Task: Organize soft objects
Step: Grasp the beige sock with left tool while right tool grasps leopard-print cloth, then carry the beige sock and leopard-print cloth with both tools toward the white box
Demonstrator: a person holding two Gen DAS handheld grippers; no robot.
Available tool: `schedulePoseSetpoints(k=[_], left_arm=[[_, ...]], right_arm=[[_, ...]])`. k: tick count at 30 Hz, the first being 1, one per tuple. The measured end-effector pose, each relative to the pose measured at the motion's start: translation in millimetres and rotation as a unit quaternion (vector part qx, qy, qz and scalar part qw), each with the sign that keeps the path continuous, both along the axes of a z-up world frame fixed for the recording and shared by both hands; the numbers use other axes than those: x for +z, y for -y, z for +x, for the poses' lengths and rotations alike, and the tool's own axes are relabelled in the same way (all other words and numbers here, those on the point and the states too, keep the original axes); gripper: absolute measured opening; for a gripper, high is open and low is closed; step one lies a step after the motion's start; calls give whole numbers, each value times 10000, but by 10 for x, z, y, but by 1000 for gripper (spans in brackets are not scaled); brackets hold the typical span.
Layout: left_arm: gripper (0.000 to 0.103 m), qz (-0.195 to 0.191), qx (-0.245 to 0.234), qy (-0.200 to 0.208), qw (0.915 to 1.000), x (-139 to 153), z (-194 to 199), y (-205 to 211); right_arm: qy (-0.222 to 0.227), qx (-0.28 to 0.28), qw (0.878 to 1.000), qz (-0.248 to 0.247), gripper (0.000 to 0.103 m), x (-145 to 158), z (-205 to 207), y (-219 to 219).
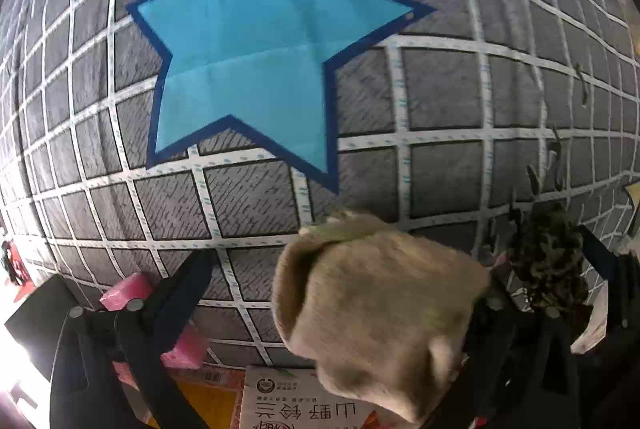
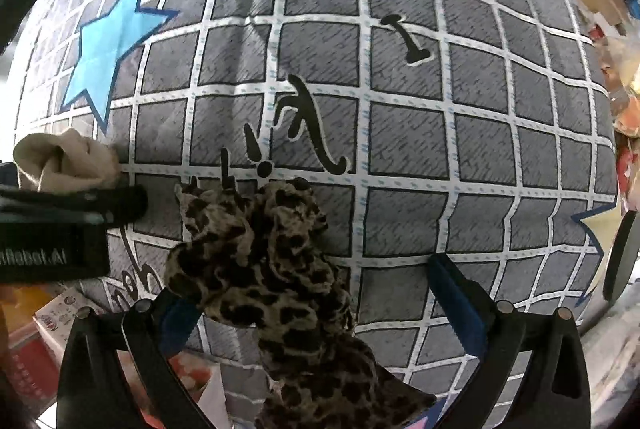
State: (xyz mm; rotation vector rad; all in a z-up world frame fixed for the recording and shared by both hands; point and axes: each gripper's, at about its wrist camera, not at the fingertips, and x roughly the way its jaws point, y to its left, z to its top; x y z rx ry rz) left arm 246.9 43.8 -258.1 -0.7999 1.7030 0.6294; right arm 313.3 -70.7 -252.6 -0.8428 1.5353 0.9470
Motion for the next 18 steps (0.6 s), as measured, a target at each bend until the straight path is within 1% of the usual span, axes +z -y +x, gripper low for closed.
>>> schedulePoseSetpoints(k=[1, 2, 3, 4, 5, 6, 7, 8, 10, 12, 14, 18], left_arm=[[87, 77, -69, 70, 9999, 57, 31, 36], [73, 162, -153, 143, 9996, 97, 57, 83], [51, 226, -240, 206, 9992, 140, 64, 120], [38, 249, -325, 256, 9988, 161, 76, 159], [23, 194, -336, 318, 9987, 176, 63, 173], [23, 151, -281, 401, 9987, 194, 36, 183], [22, 181, -195, 520, 9983, 238, -6, 186], [22, 235, -176, 583, 9979, 286, -24, 196], [22, 352, -195, 751, 9964, 404, -74, 223], [22, 416, -245, 933, 9945, 544, -116, 276], [22, 560, -308, 1033, 9926, 697, -152, 337], [22, 726, -377, 1250, 9888, 958, -243, 465]], right_arm=[[-61, 24, 9999, 108, 100, 14, 12, -110], [4, 109, 9998, 179, 90, 49, -16, -124], [109, 221, 9995, 202, 77, 74, -53, -141], [175, 309, 9991, 240, 70, 104, -79, -149], [127, 347, 9988, 334, 56, 146, -79, -130], [21, 319, 9986, 421, 38, 165, -78, -133], [-100, 243, 9985, 474, 32, 178, -47, -123], [-189, 152, 9983, 527, 30, 196, -19, -109], [-364, -23, 9972, 652, 30, 295, 87, -55], [-388, -106, 9967, 708, 30, 382, 128, -5], [-453, -228, 9957, 771, 30, 478, 202, 53], [-563, -492, 9931, 906, 30, 712, 315, 192]])
